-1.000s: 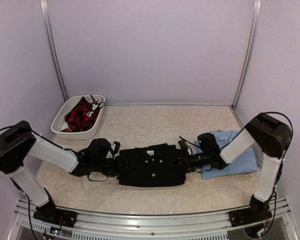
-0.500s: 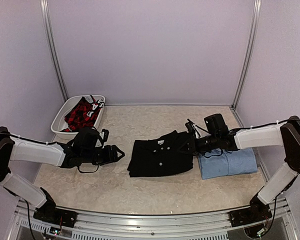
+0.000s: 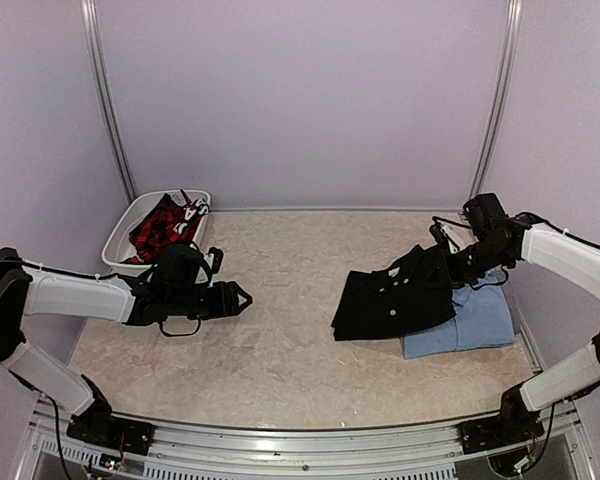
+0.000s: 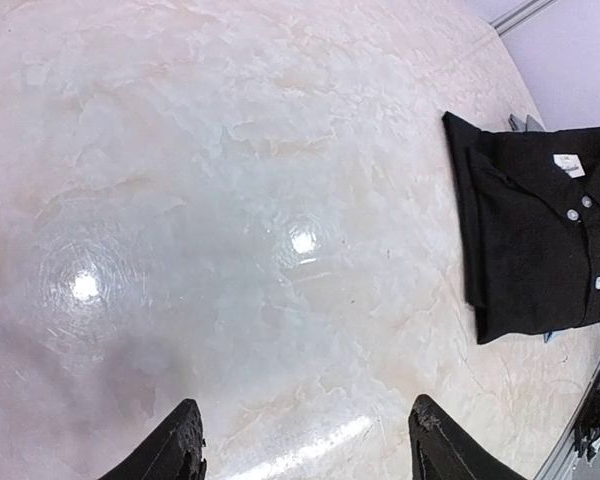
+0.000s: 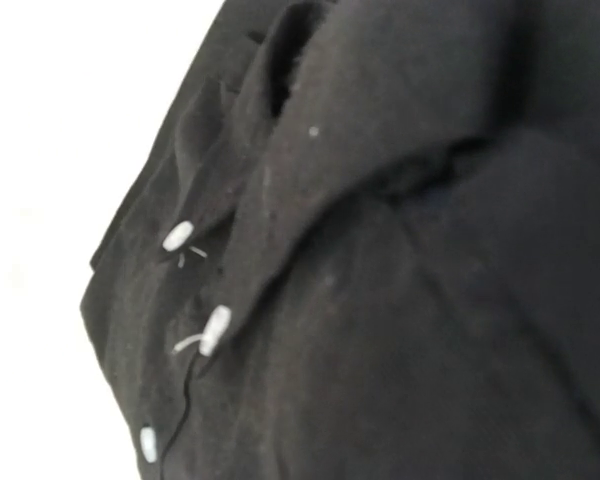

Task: Fold and stack the long sleeve shirts
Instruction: Place the square-folded shirt on the square-folded shirt.

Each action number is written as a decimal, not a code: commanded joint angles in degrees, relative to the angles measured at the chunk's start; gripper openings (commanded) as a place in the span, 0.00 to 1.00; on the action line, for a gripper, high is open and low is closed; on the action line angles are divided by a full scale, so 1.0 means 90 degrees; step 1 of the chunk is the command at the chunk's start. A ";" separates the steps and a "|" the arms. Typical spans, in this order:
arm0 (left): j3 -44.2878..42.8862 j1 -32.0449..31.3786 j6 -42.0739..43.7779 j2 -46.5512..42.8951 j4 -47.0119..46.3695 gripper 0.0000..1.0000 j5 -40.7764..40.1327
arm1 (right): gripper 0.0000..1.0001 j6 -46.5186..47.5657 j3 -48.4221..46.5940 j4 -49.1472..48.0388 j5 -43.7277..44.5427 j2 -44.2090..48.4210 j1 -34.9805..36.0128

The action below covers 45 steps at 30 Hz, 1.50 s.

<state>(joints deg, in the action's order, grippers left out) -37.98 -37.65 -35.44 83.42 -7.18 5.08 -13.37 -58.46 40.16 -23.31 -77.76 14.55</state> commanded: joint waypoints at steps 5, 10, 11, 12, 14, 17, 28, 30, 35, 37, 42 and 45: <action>-0.0174 -0.0015 0.0200 0.0342 -0.0173 0.66 0.0302 | 0.00 0.0657 -0.0537 0.1298 0.0406 0.0752 -0.0438; -0.0245 -0.0045 0.0198 0.0459 -0.0271 0.65 0.0447 | 0.00 0.0662 -0.0785 0.1672 0.0935 0.0974 -0.0627; -0.0284 -0.0045 0.0198 0.0480 -0.0276 0.65 0.0482 | 0.00 0.0680 -0.0802 0.1692 0.0872 0.1038 -0.0717; -0.0328 -0.0045 0.0198 0.0530 -0.0276 0.65 0.0527 | 0.00 0.0685 -0.0841 0.1711 0.0895 0.1100 -0.0796; -0.0453 -0.0055 0.0214 0.0597 -0.0276 0.65 0.0636 | 0.00 0.0615 -0.0941 0.1841 0.1078 0.1149 -0.1022; -0.0704 -0.0074 0.0303 0.0757 -0.0198 0.65 0.0787 | 0.00 0.0557 -0.0993 0.2026 0.1032 0.1106 -0.1198; -0.1173 -0.0117 0.0335 0.1447 -0.0364 0.65 0.1375 | 0.02 -0.0136 -0.1132 0.2701 0.2770 0.0475 -0.1228; -0.1256 -0.0154 0.0334 0.1550 -0.0355 0.65 0.1435 | 0.07 -0.0254 -0.1171 0.2752 0.3066 0.0360 -0.1230; -0.1356 -0.0182 0.0260 0.1738 -0.0393 0.64 0.1576 | 0.17 -0.0518 -0.1239 0.2839 0.3668 -0.0082 -0.1233; -0.1393 -0.0184 0.0259 0.1788 -0.0385 0.64 0.1628 | 0.18 -0.0592 -0.1268 0.2835 0.3808 -0.0311 -0.1231; -0.1399 -0.0187 0.0275 0.1770 -0.0312 0.63 0.1597 | 0.19 -0.0749 -0.1082 0.2549 0.4217 -0.0749 -0.1259; -0.1382 -0.0190 0.0286 0.1731 -0.0264 0.63 0.1565 | 0.24 -0.0863 -0.1064 0.2494 0.4526 -0.1026 -0.1287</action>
<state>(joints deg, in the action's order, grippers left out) -49.23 -39.05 -33.12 98.85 -9.74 18.85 -18.81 -68.38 63.96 11.57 -84.79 4.01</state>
